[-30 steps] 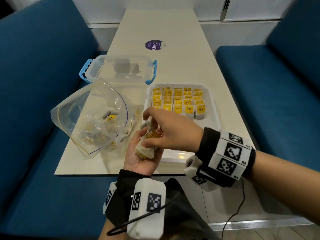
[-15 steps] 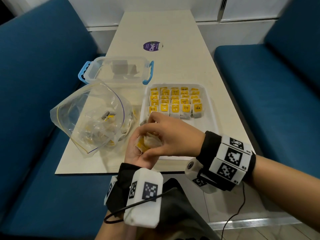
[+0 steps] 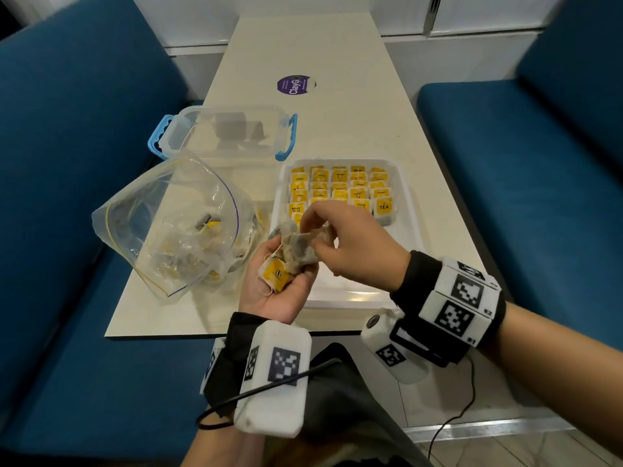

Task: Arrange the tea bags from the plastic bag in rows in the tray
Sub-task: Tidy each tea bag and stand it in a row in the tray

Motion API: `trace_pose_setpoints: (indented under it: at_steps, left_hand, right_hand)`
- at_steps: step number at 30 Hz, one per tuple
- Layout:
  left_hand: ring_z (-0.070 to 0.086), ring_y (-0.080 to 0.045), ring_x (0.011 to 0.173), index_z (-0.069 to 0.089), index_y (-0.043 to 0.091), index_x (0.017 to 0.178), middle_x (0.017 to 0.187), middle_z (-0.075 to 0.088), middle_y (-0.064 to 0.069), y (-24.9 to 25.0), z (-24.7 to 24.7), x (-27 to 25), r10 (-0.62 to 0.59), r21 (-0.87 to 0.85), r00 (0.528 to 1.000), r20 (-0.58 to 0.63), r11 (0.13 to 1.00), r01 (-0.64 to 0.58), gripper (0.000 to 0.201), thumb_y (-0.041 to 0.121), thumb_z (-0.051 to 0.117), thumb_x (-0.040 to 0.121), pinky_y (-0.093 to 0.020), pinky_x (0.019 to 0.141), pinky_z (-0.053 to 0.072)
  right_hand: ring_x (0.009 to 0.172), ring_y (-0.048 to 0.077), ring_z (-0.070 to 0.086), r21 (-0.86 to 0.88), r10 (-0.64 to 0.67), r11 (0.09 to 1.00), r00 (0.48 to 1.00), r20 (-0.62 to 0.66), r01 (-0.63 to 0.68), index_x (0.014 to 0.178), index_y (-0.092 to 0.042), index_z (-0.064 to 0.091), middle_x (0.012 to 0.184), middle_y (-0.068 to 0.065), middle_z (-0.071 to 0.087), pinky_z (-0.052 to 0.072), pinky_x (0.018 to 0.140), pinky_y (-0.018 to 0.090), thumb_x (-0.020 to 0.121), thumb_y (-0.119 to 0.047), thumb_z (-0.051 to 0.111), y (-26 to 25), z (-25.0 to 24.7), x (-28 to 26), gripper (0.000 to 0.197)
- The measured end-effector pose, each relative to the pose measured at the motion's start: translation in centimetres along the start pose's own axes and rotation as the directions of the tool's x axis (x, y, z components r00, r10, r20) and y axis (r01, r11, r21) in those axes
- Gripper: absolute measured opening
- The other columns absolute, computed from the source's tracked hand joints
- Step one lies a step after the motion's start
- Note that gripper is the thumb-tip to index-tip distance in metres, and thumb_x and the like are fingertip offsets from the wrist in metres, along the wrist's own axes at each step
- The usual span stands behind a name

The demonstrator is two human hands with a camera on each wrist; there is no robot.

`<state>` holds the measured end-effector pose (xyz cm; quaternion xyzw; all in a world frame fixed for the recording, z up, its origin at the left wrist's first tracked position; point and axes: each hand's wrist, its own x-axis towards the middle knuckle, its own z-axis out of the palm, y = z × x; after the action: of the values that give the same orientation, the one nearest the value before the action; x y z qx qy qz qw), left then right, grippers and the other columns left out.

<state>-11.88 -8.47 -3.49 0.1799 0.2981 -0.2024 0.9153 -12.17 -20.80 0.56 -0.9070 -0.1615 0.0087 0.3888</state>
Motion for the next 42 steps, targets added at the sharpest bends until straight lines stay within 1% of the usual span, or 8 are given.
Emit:
trace_pose_setpoints:
  at_steps: [3,6,12,15,20,26,32,42]
  left_hand:
    - [0.065,-0.024,0.075,0.065,0.001,0.08,0.074,0.069,-0.015,-0.1,0.0,0.1,-0.007,0.034,1.0,0.019,0.999,0.007,0.026,0.018,0.05,0.091,-0.029,0.074,0.055]
    - [0.068,-0.022,0.063,0.07,0.001,0.067,0.069,0.068,-0.013,0.0,-0.2,0.4,0.012,0.053,0.999,0.031,0.998,-0.014,0.039,0.019,0.048,0.093,-0.031,0.061,0.056]
    - [0.066,-0.018,0.072,0.068,0.003,0.079,0.072,0.068,-0.011,0.1,-0.5,0.6,0.061,0.078,0.997,0.051,0.995,-0.065,0.032,0.018,0.043,0.094,-0.024,0.07,0.054]
    - [0.069,-0.023,0.071,0.063,0.0,0.086,0.076,0.069,-0.016,0.3,-0.3,0.6,0.029,0.072,0.999,0.036,0.997,-0.032,0.029,0.021,0.045,0.095,-0.031,0.067,0.057]
    - [0.05,-0.025,0.125,0.056,0.002,0.123,0.127,0.059,-0.017,0.5,-0.4,0.8,0.027,0.01,0.996,0.089,1.0,-0.028,0.042,0.019,0.051,0.085,-0.036,0.11,0.036]
    - [0.06,-0.02,0.077,0.063,0.003,0.089,0.08,0.068,-0.012,0.0,-0.4,1.2,0.005,0.0,0.998,0.059,1.0,-0.005,0.018,0.017,0.053,0.084,-0.024,0.062,0.054]
    - [0.054,-0.018,0.071,0.063,-0.002,0.087,0.08,0.063,-0.014,0.0,-0.5,1.0,-0.051,-0.09,0.996,0.075,0.994,0.058,0.023,0.014,0.057,0.071,-0.02,0.067,0.049]
    - [0.056,-0.02,0.064,0.062,-0.006,0.079,0.074,0.059,-0.015,0.0,-0.3,0.8,-0.092,-0.159,0.994,0.063,0.982,0.101,0.019,0.012,0.058,0.073,-0.023,0.053,0.052]
  right_hand:
    - [0.068,0.011,0.051,0.107,0.05,0.992,0.995,0.085,-0.059,0.107,-0.014,0.055,0.087,-0.002,0.05,0.049,0.055,0.014,0.079,0.003,0.049,-0.2,-0.2,0.0,0.033]
    - [0.085,0.011,0.047,-0.007,-0.003,1.0,0.988,0.152,0.004,0.112,-0.015,0.057,0.096,-0.001,0.053,0.035,0.07,0.009,0.079,-0.004,0.056,0.0,0.0,0.1,0.034]
    - [0.083,0.013,0.048,0.019,-0.003,1.0,0.995,0.102,0.001,0.106,-0.01,0.062,0.098,0.007,0.059,0.035,0.067,0.016,0.085,-0.014,0.061,0.4,0.4,0.3,0.021]
    - [0.086,0.027,0.061,0.237,0.095,0.965,0.992,0.084,-0.113,0.1,-0.01,0.056,0.097,0.007,0.058,0.054,0.071,0.028,0.087,-0.009,0.058,0.5,0.2,0.5,0.014]
    - [0.092,0.032,0.058,0.451,0.132,0.883,0.991,0.026,-0.129,0.097,-0.018,0.052,0.089,-0.011,0.053,0.057,0.072,0.046,0.085,-0.001,0.058,0.7,-0.3,1.0,0.021]
    - [0.076,0.019,0.06,0.484,0.195,0.863,0.979,-0.054,-0.145,0.088,-0.014,0.061,0.092,0.01,0.061,0.058,0.066,0.039,0.084,-0.002,0.061,1.3,-0.3,1.7,0.013]
    - [0.078,0.034,0.062,0.504,0.275,0.846,0.952,-0.138,-0.171,0.083,-0.024,0.051,0.077,-0.002,0.058,0.056,0.066,0.048,0.08,-0.007,0.067,1.9,-0.4,2.5,0.024]
    - [0.058,0.012,0.062,0.699,0.281,0.684,0.96,0.013,-0.209,0.085,-0.019,0.049,0.079,0.005,0.06,0.057,0.059,0.029,0.091,-0.002,0.052,1.5,-1.5,2.6,0.019]
